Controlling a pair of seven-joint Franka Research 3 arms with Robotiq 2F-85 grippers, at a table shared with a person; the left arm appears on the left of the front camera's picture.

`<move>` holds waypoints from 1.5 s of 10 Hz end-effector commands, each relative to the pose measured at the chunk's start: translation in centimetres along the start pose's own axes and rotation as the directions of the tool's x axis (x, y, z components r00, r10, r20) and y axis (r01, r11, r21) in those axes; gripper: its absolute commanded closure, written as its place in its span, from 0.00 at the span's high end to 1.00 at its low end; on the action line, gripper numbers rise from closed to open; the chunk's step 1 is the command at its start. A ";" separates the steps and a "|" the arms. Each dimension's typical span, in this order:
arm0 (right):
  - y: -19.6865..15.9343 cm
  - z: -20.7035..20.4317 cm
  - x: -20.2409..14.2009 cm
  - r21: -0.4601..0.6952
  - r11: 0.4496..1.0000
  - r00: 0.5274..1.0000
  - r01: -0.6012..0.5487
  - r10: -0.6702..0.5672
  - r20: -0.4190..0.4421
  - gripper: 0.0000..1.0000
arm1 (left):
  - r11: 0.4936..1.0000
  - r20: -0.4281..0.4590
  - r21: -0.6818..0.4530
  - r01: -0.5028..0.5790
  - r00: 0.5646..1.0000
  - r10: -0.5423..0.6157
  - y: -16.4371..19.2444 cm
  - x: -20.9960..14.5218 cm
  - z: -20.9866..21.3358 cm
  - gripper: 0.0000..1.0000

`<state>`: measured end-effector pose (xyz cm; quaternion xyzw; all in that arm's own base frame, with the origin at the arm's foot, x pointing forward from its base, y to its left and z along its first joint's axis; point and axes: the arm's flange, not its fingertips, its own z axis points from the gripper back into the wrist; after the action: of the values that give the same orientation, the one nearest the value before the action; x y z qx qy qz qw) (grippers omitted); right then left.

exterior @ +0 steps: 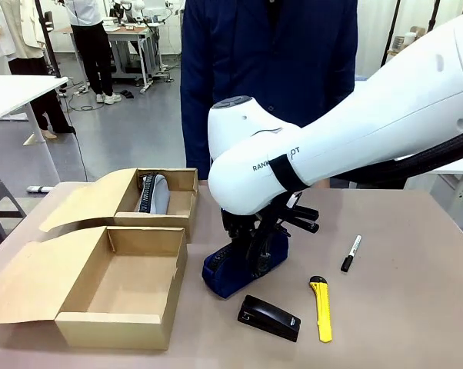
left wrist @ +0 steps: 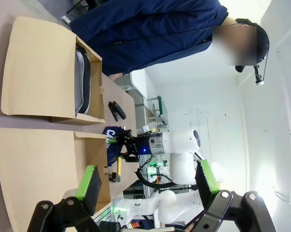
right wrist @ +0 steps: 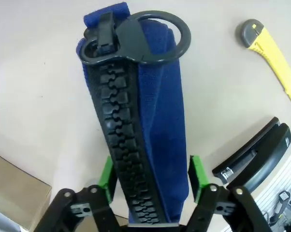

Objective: Place items inside the box.
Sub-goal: Pick up a Pencil pouch or Stapler and place it inside the Mailer Box closest to the robot.

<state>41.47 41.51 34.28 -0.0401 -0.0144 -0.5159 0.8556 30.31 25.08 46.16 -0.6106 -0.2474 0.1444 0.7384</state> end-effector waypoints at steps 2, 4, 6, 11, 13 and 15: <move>0.1 1.1 -0.3 0.016 1.000 0.999 -0.004 0.003 0.034 0.00 | 1.000 -0.004 -0.011 0.019 1.000 -0.019 -0.2 -0.2 0.0 1.00; 0.1 1.0 -0.3 0.016 1.000 0.999 -0.004 0.003 0.035 0.00 | 1.000 -0.004 -0.011 0.019 1.000 -0.019 -0.2 -0.2 0.0 1.00; 0.1 1.2 -0.4 0.028 1.000 1.000 -0.010 0.009 0.026 0.00 | 1.000 -0.004 -0.011 0.019 1.000 -0.019 -0.2 -0.2 0.0 1.00; -2.1 6.5 -1.8 0.132 0.973 0.981 -0.188 0.192 -0.021 0.00 | 1.000 -0.004 -0.011 0.019 1.000 -0.019 -0.2 -0.2 0.0 1.00; -8.7 13.0 -6.0 0.071 0.856 0.839 -0.512 0.516 -0.171 0.00 | 1.000 -0.004 -0.011 0.019 1.000 -0.019 -0.2 -0.2 0.0 1.00; -16.1 14.9 -9.7 0.030 0.414 0.403 -0.910 0.899 -0.170 0.00 | 1.000 -0.004 -0.011 0.019 1.000 -0.019 -0.2 -0.2 0.0 1.00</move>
<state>24.63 46.57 49.52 0.0280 0.0630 -0.1902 0.9793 30.30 25.07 46.21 -0.6105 -0.2478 0.1439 0.7384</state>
